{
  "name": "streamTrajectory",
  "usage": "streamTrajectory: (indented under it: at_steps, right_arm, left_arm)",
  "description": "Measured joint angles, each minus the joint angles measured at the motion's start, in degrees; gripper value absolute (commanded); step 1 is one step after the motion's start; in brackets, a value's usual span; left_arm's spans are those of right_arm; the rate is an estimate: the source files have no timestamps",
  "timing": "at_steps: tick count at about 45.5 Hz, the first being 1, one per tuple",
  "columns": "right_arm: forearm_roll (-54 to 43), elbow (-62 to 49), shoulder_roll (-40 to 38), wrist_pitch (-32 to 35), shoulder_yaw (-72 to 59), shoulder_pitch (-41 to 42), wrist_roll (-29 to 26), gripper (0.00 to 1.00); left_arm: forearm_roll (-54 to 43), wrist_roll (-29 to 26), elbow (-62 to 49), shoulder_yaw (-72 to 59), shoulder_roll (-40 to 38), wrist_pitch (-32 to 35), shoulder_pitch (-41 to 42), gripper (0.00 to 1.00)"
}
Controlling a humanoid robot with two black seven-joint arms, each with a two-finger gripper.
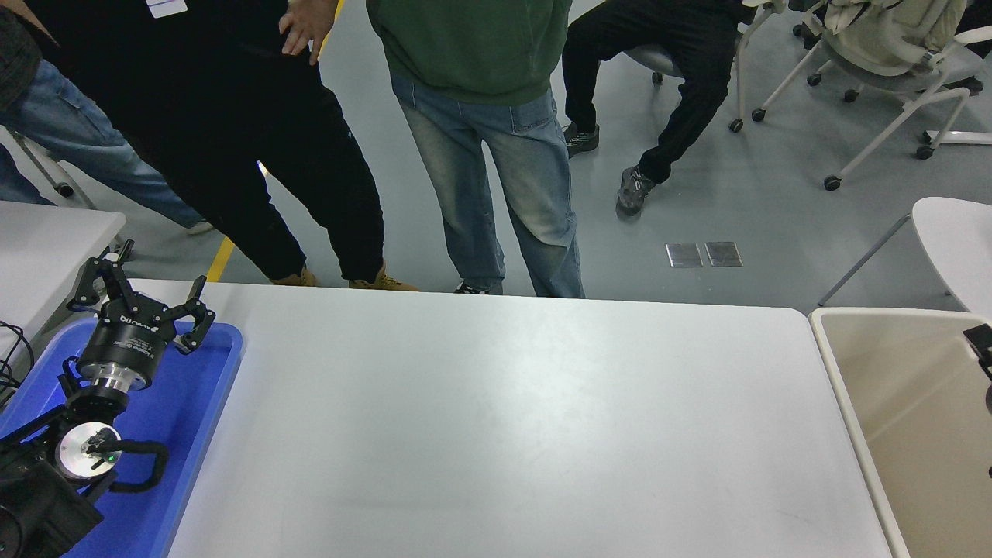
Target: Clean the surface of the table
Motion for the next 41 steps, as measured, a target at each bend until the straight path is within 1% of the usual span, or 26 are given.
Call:
streamTrajectory:
  at_steps: [5,11,14,21,34,41]
  right_arm:
    - [0.7,6.1,-3.0,0.1,4.3,0.8,0.8,1.00]
    - [1.3,17.5,-8.1,0.2,12.9,1.0,1.3,1.00]
    - [1.4,23.3,-10.3,0.3,17.6,0.5,1.5,1.00]
    - [1.6,33.0,-13.3,0.5,26.6,-1.3,1.8,1.00]
    - [1.8,47.7,-15.0,0.6,40.3,-6.4,2.0,1.00]
    - [1.8,53.5,-13.4,0.6,47.2,-9.8,2.0,1.00]
  left_arm:
    - [0.0,0.0,0.0,0.0,0.0,0.0,0.0,1.00]
    - [0.0,0.0,0.0,0.0,0.0,0.0,0.0,1.00]
    - [0.0,0.0,0.0,0.0,0.0,0.0,0.0,1.00]
    - [0.0,0.0,0.0,0.0,0.0,0.0,0.0,1.00]
    - [0.0,0.0,0.0,0.0,0.0,0.0,0.0,1.00]
    - [0.0,0.0,0.0,0.0,0.0,0.0,0.0,1.00]
